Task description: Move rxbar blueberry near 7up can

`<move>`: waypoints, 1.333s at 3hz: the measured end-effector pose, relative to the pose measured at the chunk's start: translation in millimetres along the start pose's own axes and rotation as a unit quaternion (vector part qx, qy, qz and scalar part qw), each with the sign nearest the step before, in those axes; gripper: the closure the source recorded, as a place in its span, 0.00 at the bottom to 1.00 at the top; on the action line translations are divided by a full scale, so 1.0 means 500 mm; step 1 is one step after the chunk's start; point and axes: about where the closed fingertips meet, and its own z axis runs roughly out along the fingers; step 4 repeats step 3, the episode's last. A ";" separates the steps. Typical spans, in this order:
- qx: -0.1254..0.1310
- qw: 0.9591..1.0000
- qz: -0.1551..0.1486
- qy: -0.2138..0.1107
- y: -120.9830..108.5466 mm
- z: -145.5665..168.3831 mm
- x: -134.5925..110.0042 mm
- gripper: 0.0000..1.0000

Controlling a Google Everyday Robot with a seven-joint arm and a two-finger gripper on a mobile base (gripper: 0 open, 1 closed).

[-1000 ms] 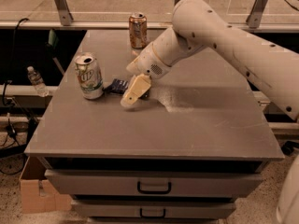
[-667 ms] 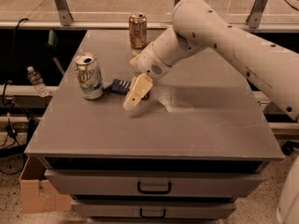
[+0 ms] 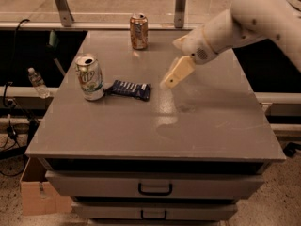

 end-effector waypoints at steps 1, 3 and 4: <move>0.071 0.997 0.012 -0.019 -0.052 -0.164 0.038 0.00; 0.125 0.990 0.025 -0.064 -0.088 -0.318 0.063 0.00; 0.125 0.990 0.025 -0.064 -0.088 -0.318 0.063 0.00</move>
Offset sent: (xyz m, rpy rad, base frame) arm -0.0118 -0.2178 0.1279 0.1984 -0.2324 -0.2960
